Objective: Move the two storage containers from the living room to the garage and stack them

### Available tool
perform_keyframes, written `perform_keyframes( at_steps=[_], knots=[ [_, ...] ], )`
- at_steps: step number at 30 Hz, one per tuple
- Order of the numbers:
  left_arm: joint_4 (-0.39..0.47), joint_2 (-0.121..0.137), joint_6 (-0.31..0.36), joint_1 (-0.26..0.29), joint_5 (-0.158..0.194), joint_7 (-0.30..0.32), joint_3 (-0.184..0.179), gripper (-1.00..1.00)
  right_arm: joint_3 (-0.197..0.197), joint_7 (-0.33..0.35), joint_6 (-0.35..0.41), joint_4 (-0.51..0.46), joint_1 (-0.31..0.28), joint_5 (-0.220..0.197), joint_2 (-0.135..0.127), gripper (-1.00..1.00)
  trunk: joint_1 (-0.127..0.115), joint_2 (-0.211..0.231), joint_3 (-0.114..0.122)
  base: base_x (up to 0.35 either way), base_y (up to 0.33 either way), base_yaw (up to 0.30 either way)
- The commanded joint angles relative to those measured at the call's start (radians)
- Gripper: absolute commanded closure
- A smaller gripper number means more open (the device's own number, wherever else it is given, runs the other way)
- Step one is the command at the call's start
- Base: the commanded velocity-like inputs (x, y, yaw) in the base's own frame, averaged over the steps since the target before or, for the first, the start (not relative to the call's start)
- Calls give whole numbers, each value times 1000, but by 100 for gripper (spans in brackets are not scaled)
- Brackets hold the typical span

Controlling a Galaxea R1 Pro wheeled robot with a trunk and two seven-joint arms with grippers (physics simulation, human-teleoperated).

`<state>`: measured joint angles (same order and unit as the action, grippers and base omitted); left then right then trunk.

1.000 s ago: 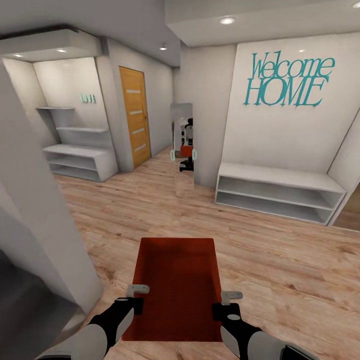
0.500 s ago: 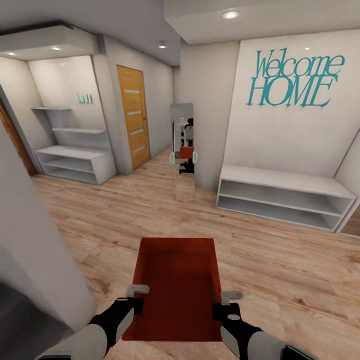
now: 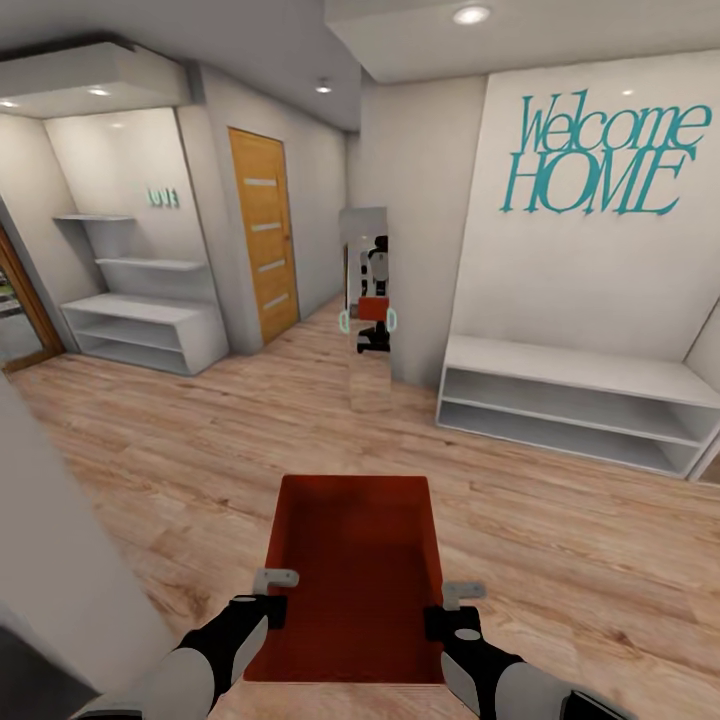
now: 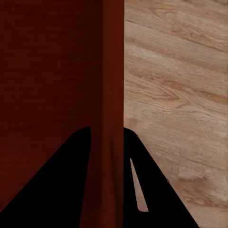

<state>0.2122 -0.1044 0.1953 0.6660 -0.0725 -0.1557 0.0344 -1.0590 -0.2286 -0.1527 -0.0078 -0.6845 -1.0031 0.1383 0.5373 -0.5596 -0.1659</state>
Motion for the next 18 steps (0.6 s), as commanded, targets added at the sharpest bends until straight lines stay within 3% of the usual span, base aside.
perform_keyframes(
  at_steps=[1,18],
  knots=[
    [-2,0,7,0,0,-7,-16,100,4,-17,-7,0,-1,-6,-9,100,1,-1,-2,322,0,0],
    [-2,0,7,0,0,-7,-16,100,4,-17,-5,0,-1,-6,-8,100,1,-1,-2,322,0,0]
  ],
)
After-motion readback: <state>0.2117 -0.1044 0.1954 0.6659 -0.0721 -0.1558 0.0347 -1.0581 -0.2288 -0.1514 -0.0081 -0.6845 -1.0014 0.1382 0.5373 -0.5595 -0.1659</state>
